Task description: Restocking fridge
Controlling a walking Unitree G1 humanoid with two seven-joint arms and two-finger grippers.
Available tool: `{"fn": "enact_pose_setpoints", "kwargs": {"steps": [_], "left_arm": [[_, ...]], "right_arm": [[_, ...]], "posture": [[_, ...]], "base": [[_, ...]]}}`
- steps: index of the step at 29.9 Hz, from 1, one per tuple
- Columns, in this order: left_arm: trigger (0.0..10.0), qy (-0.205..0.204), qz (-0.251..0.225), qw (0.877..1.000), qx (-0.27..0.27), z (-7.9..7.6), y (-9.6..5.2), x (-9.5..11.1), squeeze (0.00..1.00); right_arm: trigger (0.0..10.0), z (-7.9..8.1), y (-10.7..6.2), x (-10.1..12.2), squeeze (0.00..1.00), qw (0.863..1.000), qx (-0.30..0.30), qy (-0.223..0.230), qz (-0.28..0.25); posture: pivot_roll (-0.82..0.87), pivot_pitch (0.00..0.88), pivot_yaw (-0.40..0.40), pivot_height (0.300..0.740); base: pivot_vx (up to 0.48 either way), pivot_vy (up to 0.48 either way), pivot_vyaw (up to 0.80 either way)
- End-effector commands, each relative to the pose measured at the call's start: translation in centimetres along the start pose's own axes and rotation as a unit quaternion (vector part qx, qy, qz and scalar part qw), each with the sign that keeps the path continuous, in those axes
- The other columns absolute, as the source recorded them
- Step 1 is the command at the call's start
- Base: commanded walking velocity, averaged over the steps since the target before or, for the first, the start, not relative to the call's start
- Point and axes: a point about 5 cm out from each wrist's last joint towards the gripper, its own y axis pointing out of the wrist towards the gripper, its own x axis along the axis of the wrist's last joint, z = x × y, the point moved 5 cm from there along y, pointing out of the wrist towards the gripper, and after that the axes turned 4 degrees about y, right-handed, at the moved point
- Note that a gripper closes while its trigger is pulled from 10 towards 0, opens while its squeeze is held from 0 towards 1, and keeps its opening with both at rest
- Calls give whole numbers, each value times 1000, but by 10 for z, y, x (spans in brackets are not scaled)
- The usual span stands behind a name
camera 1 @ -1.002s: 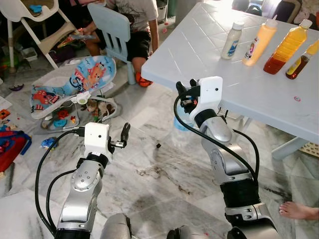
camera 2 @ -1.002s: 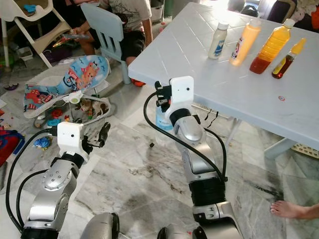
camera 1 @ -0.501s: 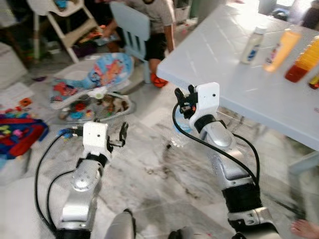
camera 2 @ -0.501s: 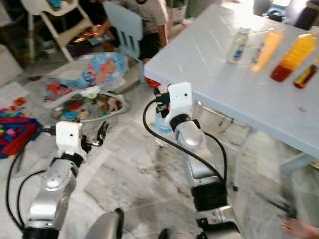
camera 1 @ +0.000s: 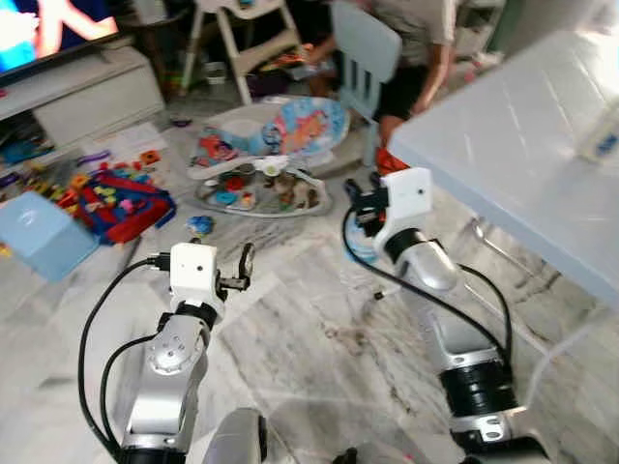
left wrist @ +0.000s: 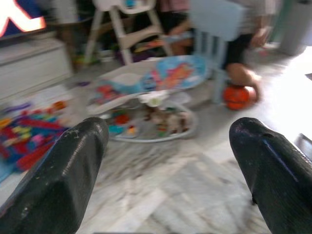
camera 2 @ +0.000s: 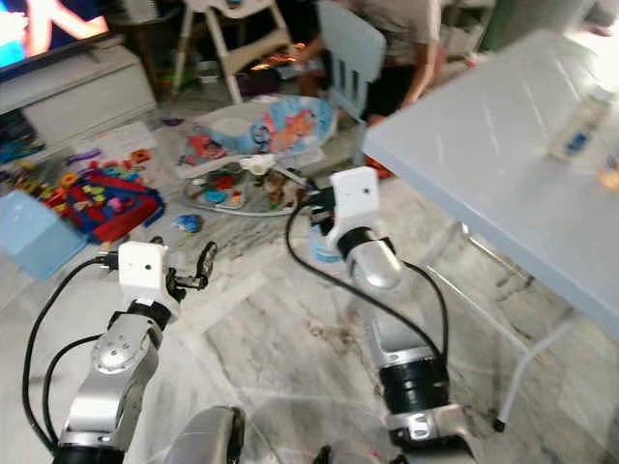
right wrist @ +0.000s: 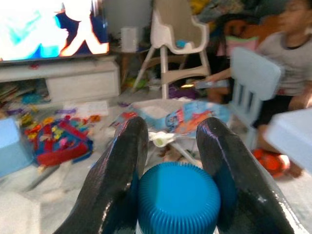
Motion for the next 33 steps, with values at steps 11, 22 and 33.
{"fn": "enact_pose_setpoints", "kwargs": {"steps": [11, 22, 33], "left_arm": [[10000, 10, 7, 1000, 20, 11, 0, -2, 0], [10000, 3, 8, 999, 32, 15, 0, -2, 0], [10000, 7, 17, 999, 38, 15, 0, -6, 0]], "right_arm": [[10000, 13, 3, 9, 0, 1000, 24, 6, -18], [10000, 15, 3, 9, 0, 999, 29, 8, -17], [10000, 14, 4, 9, 0, 999, 32, 9, -16]], "posture": [[48, 95, -50, 740], [53, 93, -50, 740], [55, 87, -54, 740]], "base": [[0, 0, 800], [0, 0, 800], [-145, 0, 800]]}}
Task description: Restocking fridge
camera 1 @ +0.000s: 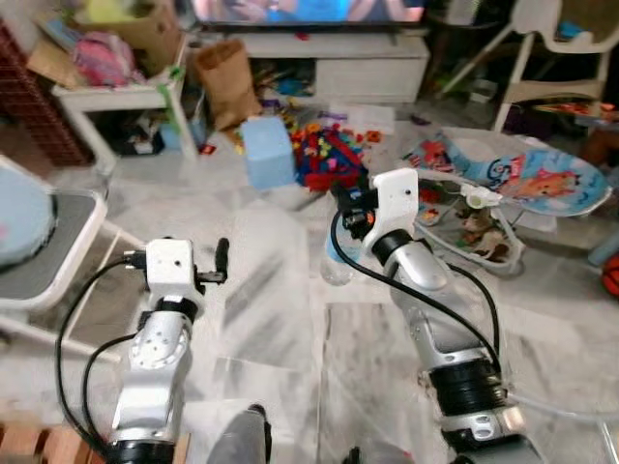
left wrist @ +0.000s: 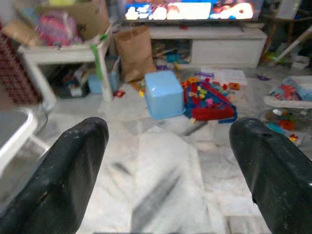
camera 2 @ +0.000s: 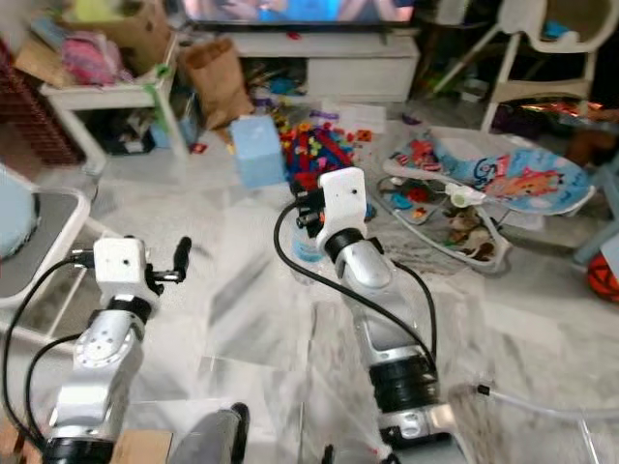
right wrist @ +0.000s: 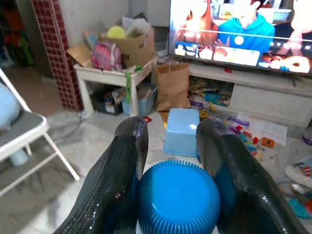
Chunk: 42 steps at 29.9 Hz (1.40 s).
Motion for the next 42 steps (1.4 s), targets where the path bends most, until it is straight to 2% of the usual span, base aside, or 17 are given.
{"fn": "enact_pose_setpoints", "kwargs": {"steps": [1, 10, 14, 25, 31, 42], "left_arm": [[10000, 7, 11, 1000, 13, 8, -1, -5, 0], [10000, 4, 11, 1000, 13, 8, -1, -5, 0], [10000, 5, 7, 1000, 16, 9, -2, -4, 0], [10000, 13, 38, 998, 47, 33, -29, -21, 0], [10000, 4, 38, 998, 58, 39, -31, -21, 0], [10000, 26, 35, 995, 88, 55, -31, -20, 0]], "right_arm": [[10000, 8, 3, 10, 0, 1000, 13, 1, -19], [10000, 9, 2, 9, 0, 1000, 17, 2, -17], [10000, 3, -2, 1, 0, 1000, 12, -2, -6], [10000, -13, -19, -19, 0, 1000, -8, -2, 19], [10000, -17, -19, -19, 0, 1000, -15, 10, 16], [10000, -24, -20, -19, 0, 999, -33, 8, 12]], "posture": [[55, 86, -55, 740], [55, 85, -59, 740], [54, 86, -58, 740], [61, 84, -61, 740], [68, 83, -63, 740], [70, 82, -60, 740]], "base": [[-349, 0, 800], [-365, 0, 800], [0, 0, 800], [0, 55, 800], [0, 480, 0], [0, 480, 0]]}}
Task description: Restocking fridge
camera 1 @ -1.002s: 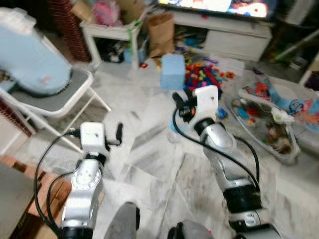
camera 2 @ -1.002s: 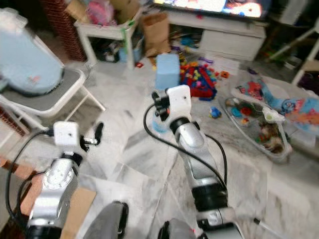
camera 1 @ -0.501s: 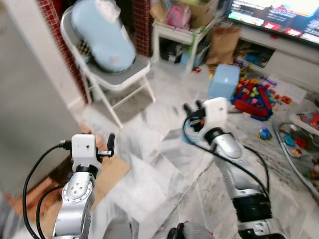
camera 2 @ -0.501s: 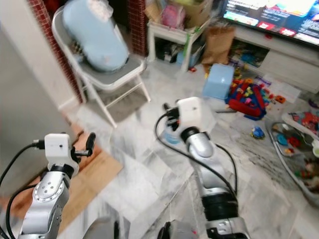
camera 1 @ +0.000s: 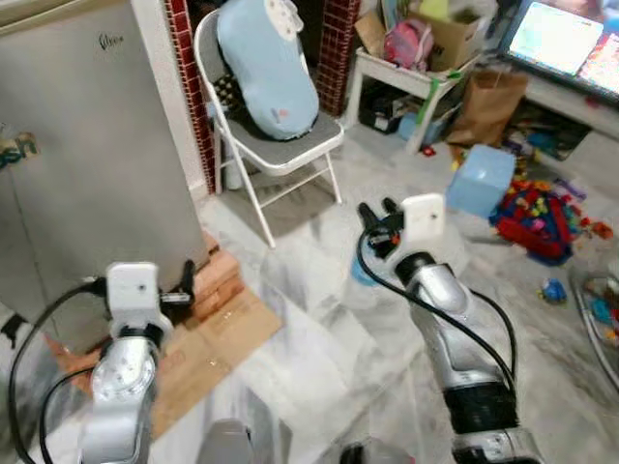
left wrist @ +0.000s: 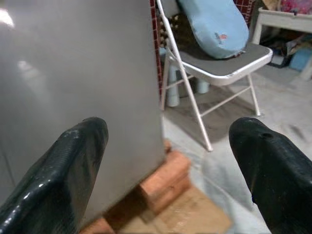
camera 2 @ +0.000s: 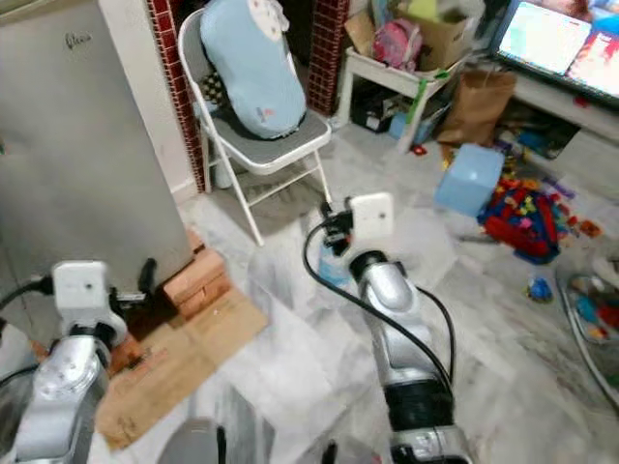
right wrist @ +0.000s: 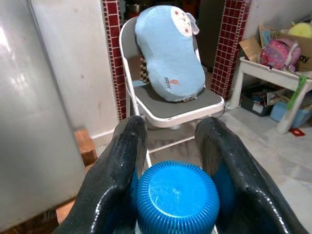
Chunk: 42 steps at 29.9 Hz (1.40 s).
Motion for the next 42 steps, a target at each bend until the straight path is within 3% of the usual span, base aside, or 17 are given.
{"fn": "enact_pose_setpoints", "kwargs": {"steps": [1, 10, 16, 26, 30, 42], "left_arm": [[10000, 0, -2, 1000, -3, -4, 1, 1, 0], [10000, 14, -9, 1000, 27, 12, 13, 7, 0], [10000, 26, -13, 999, 26, 10, 14, 8, 0], [10000, 29, -24, 999, 32, 9, 17, 10, 0], [10000, 32, -48, 998, 20, 8, 19, 17, 0], [10000, 19, -59, 998, 10, 2, 24, 24, 0]], "right_arm": [[10000, -10, -1, 8, 0, 1000, -13, -14, -14], [10000, -5, 3, 14, 0, 999, -1, -24, -25], [10000, -4, 5, 21, 0, 999, 2, -26, -34], [10000, -3, 7, 21, 0, 999, 6, -28, -35], [10000, -4, 8, 21, 0, 999, 6, -28, -36], [10000, -3, 7, 22, 0, 999, 7, -34, -38]], "posture": [[70, 82, -60, 740], [69, 79, -62, 740], [66, 77, -62, 740], [67, 72, -64, 740], [67, 71, -64, 740], [60, 69, -62, 740]], "base": [[0, 480, 0], [0, 480, 533], [0, 480, 671], [0, 480, 0], [0, 0, 0], [93, -162, 0]]}}
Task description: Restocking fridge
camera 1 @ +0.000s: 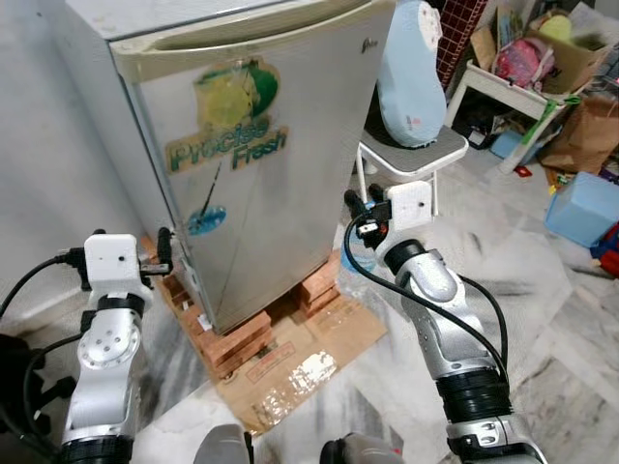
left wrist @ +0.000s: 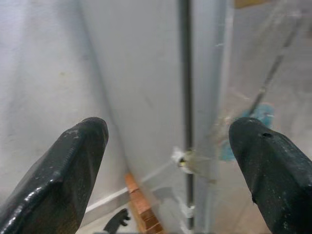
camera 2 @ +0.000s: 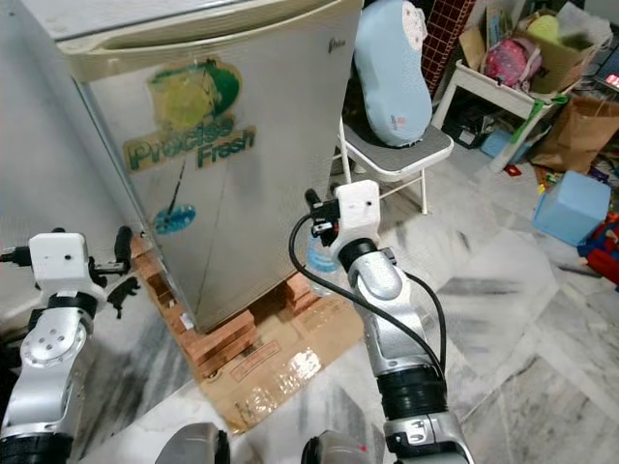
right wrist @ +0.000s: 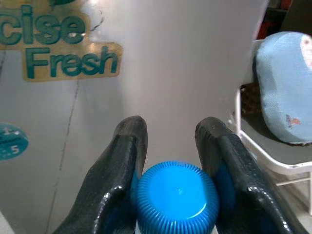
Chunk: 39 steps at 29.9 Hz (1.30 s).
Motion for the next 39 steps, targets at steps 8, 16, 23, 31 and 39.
{"fn": "enact_pose_setpoints", "kwargs": {"steps": [8, 16, 23, 31, 39], "left_arm": [[10000, -2, 0, 1000, -3, -5, -1, -1, 0], [10000, -14, 13, 999, 36, 6, 1, -6, 0], [10000, -21, 28, 996, 84, 25, 6, -11, 0], [10000, -33, 27, 990, 138, 51, 25, -6, 0], [10000, -71, 35, 990, 120, 46, 52, -5, 0]], "right_arm": [[10000, -10, -2, 11, 0, 1000, -9, -10, -19], [10000, -12, -4, 10, 0, 1000, -10, -14, -18], [10000, -15, -7, 9, 0, 1000, -12, -17, -14], [10000, -17, -8, 11, 0, 1000, -13, -21, -14], [10000, -21, -14, 11, 0, 999, -19, -26, -9]], "posture": [[59, 75, -64, 740], [54, 79, -64, 740], [41, 85, -69, 740], [27, 96, -70, 740], [0, 115, -80, 740]], "base": [[275, -367, 0], [0, 0, 0], [0, 0, 0], [0, 0, 0], [0, 0, 0]]}}
